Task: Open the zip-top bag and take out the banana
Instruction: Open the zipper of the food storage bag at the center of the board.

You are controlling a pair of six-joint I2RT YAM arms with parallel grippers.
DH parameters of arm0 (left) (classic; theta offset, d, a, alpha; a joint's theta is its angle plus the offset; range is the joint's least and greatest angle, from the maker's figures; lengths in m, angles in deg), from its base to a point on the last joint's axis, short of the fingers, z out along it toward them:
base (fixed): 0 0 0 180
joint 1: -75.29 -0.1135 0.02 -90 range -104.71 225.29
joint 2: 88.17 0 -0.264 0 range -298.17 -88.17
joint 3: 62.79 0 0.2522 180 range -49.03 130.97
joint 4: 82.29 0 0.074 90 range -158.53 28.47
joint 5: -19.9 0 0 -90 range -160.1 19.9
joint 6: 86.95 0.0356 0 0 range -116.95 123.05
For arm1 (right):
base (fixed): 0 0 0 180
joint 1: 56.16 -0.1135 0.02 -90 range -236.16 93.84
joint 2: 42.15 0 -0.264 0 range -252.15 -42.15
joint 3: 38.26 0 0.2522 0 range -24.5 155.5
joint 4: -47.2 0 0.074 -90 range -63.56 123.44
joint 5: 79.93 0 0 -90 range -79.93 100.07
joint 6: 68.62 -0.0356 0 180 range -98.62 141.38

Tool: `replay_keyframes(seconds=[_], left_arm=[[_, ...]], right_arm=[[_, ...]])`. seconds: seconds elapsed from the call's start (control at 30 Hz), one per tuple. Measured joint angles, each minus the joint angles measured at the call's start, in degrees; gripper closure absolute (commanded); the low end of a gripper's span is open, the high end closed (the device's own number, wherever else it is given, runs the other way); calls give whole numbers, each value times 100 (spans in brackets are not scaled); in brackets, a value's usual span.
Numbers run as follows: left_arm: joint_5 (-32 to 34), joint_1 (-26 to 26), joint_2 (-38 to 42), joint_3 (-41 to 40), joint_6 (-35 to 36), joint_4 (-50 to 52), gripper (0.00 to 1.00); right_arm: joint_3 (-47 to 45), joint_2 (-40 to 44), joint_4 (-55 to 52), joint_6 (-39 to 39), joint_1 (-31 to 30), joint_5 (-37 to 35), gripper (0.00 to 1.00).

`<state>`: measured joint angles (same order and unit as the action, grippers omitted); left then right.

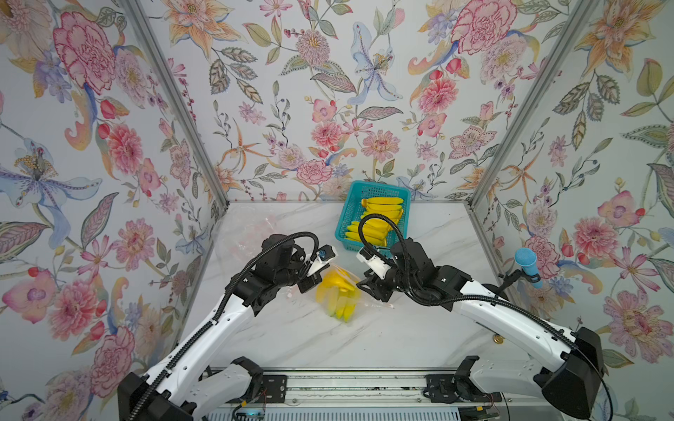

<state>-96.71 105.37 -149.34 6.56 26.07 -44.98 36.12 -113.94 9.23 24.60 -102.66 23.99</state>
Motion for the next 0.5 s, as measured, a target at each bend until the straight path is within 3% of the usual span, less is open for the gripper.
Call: replay_keyframes(seconds=[0.5], left_arm=[[0,0,-2,0,17,7,100]], right_arm=[[90,-13,262,-162,52,175,50]])
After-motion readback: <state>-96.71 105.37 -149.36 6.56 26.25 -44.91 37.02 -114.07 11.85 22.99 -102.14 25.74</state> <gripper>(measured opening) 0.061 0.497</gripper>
